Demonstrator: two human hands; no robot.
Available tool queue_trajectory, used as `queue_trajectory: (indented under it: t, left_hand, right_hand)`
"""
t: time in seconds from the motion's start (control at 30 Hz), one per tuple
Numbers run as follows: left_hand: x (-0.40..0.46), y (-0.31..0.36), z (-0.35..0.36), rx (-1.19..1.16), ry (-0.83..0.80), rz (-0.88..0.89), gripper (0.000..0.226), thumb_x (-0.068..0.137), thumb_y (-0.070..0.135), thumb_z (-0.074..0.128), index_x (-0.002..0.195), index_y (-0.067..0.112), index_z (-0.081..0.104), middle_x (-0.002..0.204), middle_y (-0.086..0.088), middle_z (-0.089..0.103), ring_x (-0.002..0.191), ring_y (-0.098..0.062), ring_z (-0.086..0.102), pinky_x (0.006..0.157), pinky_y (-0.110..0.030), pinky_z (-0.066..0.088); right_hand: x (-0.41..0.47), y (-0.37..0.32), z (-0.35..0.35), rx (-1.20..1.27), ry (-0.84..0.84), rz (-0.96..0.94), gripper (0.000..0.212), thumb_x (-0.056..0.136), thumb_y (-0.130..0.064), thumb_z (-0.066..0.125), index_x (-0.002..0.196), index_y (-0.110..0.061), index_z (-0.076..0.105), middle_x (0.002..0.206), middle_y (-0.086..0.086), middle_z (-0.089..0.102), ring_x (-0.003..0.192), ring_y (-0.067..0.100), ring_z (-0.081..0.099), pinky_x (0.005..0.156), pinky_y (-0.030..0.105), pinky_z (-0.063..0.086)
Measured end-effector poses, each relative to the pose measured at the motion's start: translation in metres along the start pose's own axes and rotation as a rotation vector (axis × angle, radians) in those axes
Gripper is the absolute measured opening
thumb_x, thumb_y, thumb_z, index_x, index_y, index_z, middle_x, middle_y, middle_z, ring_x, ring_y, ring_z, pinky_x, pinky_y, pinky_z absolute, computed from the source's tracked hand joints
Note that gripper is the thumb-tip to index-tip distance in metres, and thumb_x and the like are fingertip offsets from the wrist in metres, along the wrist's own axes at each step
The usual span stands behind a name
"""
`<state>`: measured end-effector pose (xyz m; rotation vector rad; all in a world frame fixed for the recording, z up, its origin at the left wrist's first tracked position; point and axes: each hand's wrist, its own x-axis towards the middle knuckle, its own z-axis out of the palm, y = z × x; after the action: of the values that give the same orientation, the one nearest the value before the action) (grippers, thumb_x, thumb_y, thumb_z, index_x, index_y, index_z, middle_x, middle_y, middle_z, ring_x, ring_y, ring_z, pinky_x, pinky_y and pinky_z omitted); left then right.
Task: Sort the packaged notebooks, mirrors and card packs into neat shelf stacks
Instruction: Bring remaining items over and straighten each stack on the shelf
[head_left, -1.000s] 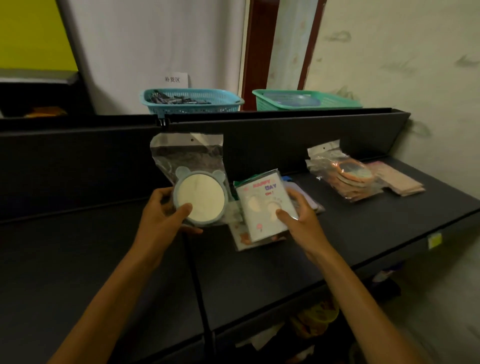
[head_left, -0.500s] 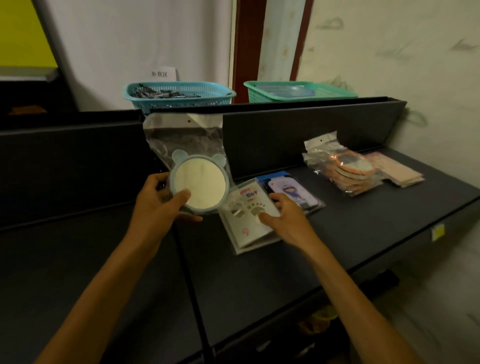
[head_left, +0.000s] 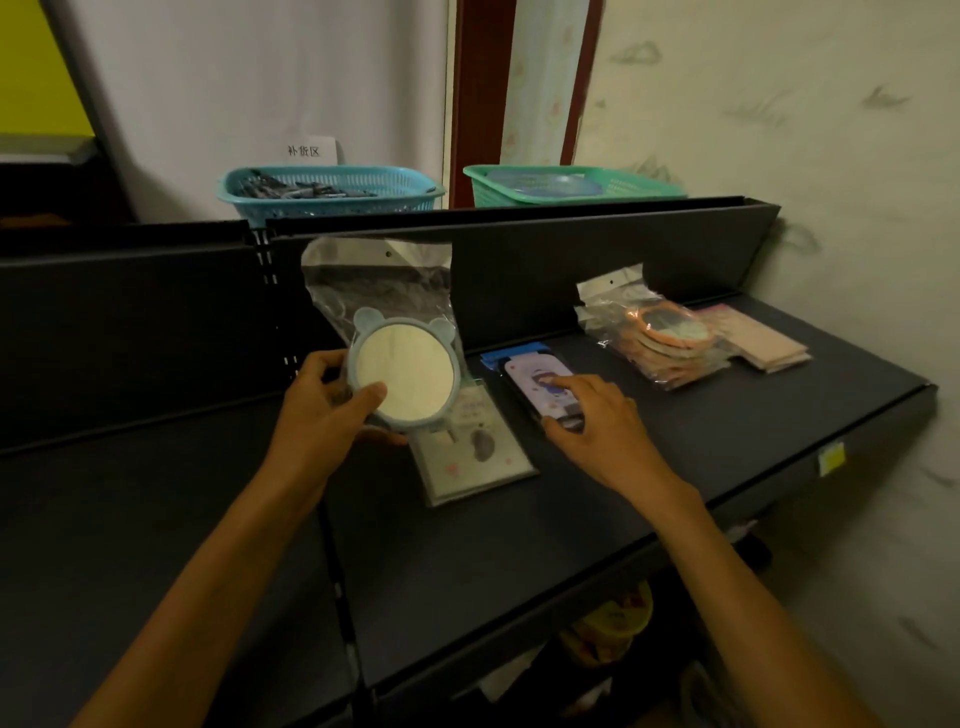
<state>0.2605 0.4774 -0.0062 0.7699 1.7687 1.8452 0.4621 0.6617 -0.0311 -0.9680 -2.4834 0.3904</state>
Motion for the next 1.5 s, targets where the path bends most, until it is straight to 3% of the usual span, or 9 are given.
queue_trajectory:
  t: [0.23,0.4,0.77,0.9,1.0,1.13,1.23,1.4,1.5]
  left_hand:
    - [0.004,-0.009,0.07,0.008,-0.018,0.0,0.045,0.087,0.007,0.061,0.126,0.02,0.043,0.133,-0.013,0.05,0.107,-0.034,0.06,0.051,-0.024,0.056]
    - [0.002,-0.012,0.144,-0.013,-0.002,-0.046,0.048,0.088,0.008,0.059,0.131,0.018,0.042,0.134,-0.012,0.049,0.105,-0.032,0.061,0.055,-0.028,0.059]
    - [-0.006,-0.019,0.277,-0.036,0.121,-0.052,0.036,0.086,0.009,0.063,0.115,0.021,0.047,0.124,-0.007,0.054,0.104,-0.028,0.061,0.055,-0.03,0.059]
    - [-0.004,-0.016,0.3,-0.001,0.163,-0.023,0.035,0.08,0.013,0.069,0.108,0.025,0.051,0.121,-0.004,0.053,0.104,-0.028,0.061,0.06,-0.037,0.06]
    - [0.0,-0.01,0.317,-0.034,0.167,-0.032,0.039,0.086,0.009,0.063,0.121,0.018,0.047,0.106,0.004,0.056,0.095,-0.02,0.063,0.056,-0.028,0.059]
    - [0.011,-0.006,0.331,0.015,0.165,-0.016,0.043,0.088,0.012,0.06,0.128,0.016,0.045,0.116,-0.003,0.058,0.09,-0.019,0.067,0.058,-0.027,0.059]
    - [0.027,-0.006,0.341,0.03,0.184,0.007,0.043,0.089,0.015,0.06,0.129,0.016,0.045,0.12,-0.006,0.058,0.097,-0.02,0.064,0.055,-0.018,0.055]
    - [0.065,-0.004,0.357,0.026,0.19,0.036,0.043,0.09,0.019,0.06,0.13,0.016,0.045,0.121,-0.006,0.059,0.096,-0.016,0.064,0.062,-0.023,0.057]
    - [0.083,-0.009,0.367,0.06,0.162,0.021,0.044,0.089,0.021,0.061,0.13,0.016,0.045,0.121,-0.006,0.059,0.097,-0.015,0.064,0.072,-0.029,0.058]
  right_hand:
    - [0.0,0.076,-0.025,-0.052,-0.051,-0.057,0.05,0.088,-0.036,0.06,0.134,-0.024,0.045,0.135,-0.003,0.045,0.125,0.017,0.04,0.102,0.03,0.028]
    - [0.006,0.143,-0.057,-0.062,-0.04,-0.103,0.049,0.089,-0.039,0.058,0.134,-0.025,0.045,0.138,-0.005,0.044,0.129,0.015,0.037,0.106,0.035,0.029]
    - [0.02,0.271,-0.117,0.006,-0.139,-0.118,0.05,0.091,-0.037,0.056,0.137,-0.023,0.043,0.138,-0.001,0.044,0.128,0.02,0.04,0.107,0.038,0.034]
    - [0.033,0.294,-0.124,0.066,-0.16,-0.117,0.05,0.091,-0.035,0.058,0.137,-0.023,0.043,0.139,0.0,0.044,0.128,0.019,0.041,0.107,0.038,0.035]
    - [0.048,0.307,-0.125,0.104,-0.169,-0.129,0.05,0.09,-0.035,0.059,0.137,-0.023,0.043,0.137,0.0,0.046,0.125,0.019,0.043,0.105,0.038,0.039]
    - [0.065,0.318,-0.121,0.133,-0.16,-0.146,0.049,0.089,-0.034,0.06,0.135,-0.023,0.046,0.135,0.0,0.048,0.123,0.018,0.044,0.103,0.038,0.04]
    - [0.084,0.327,-0.121,0.161,-0.123,-0.168,0.047,0.087,-0.032,0.062,0.131,-0.023,0.049,0.132,0.001,0.051,0.12,0.019,0.048,0.102,0.042,0.042]
    - [0.116,0.331,-0.123,0.19,-0.005,-0.156,0.042,0.086,-0.021,0.066,0.126,-0.015,0.054,0.126,0.005,0.057,0.114,0.021,0.053,0.094,0.027,0.038]
    - [0.128,0.338,-0.121,0.223,0.018,-0.114,0.041,0.086,-0.021,0.065,0.125,-0.015,0.054,0.125,0.004,0.057,0.111,0.02,0.054,0.093,0.031,0.041]
